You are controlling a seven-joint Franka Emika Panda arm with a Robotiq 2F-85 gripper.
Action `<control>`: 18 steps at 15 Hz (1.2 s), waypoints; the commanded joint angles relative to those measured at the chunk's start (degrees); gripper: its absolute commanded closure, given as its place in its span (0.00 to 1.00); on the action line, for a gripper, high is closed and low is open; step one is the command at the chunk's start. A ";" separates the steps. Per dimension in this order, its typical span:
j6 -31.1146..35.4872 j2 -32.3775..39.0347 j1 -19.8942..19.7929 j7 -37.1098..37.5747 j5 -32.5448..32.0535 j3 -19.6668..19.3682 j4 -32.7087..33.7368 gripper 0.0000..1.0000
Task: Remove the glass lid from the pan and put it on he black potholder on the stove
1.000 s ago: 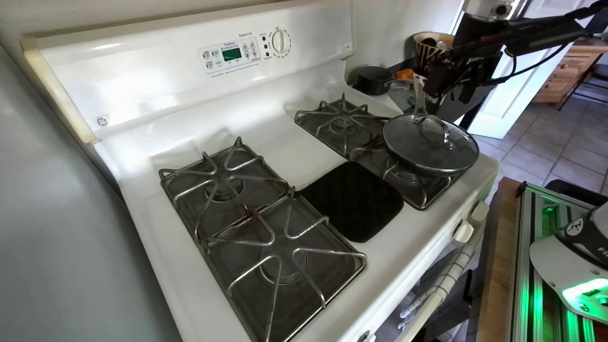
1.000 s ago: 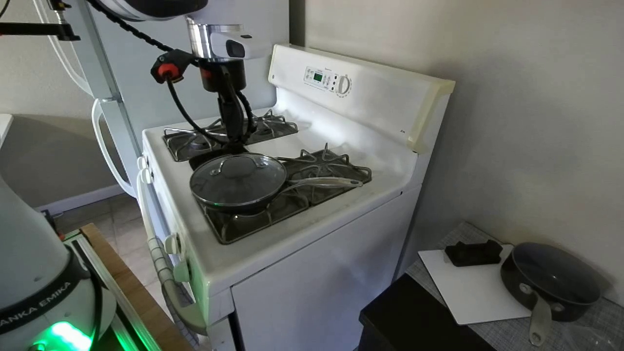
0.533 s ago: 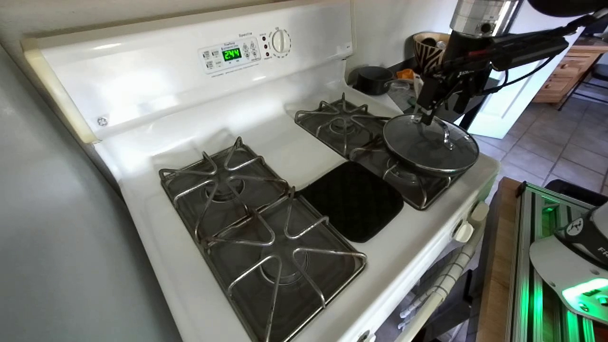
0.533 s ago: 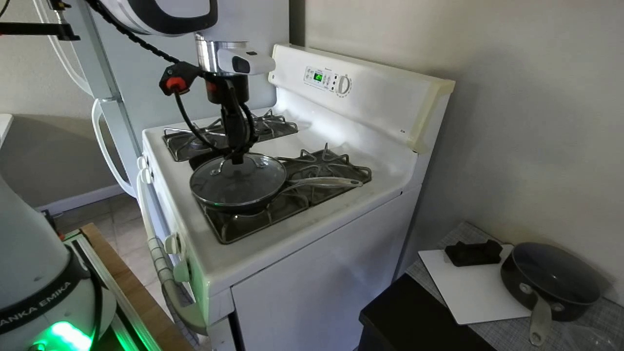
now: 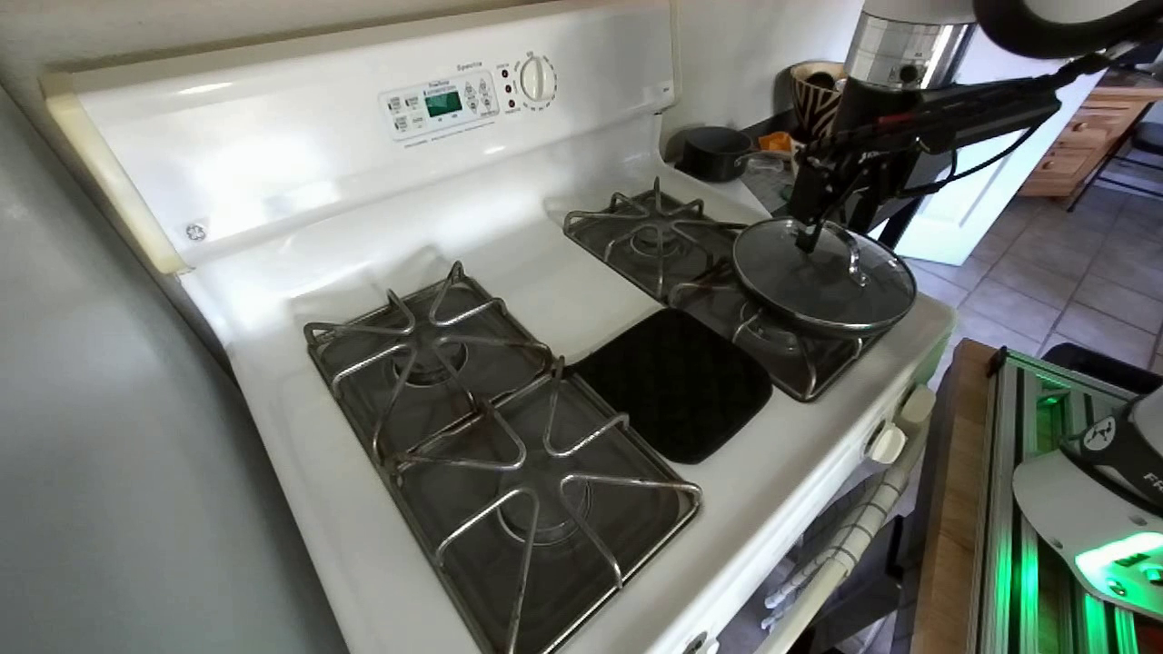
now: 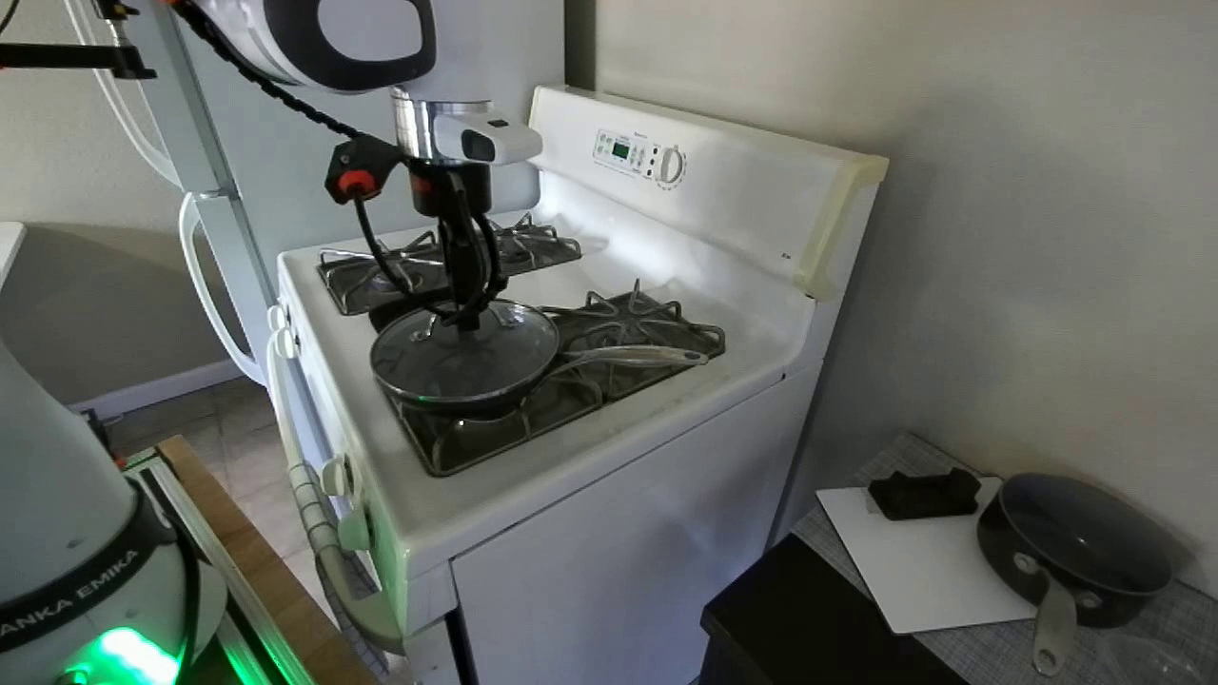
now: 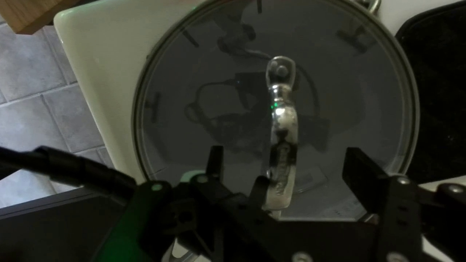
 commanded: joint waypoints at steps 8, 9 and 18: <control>4.66 2.70 0.77 1.02 1.19 -0.14 -1.39 0.29; 4.80 2.88 0.79 1.00 1.20 -0.15 -1.38 0.41; 5.56 3.17 0.80 1.08 1.31 -0.16 -1.27 0.70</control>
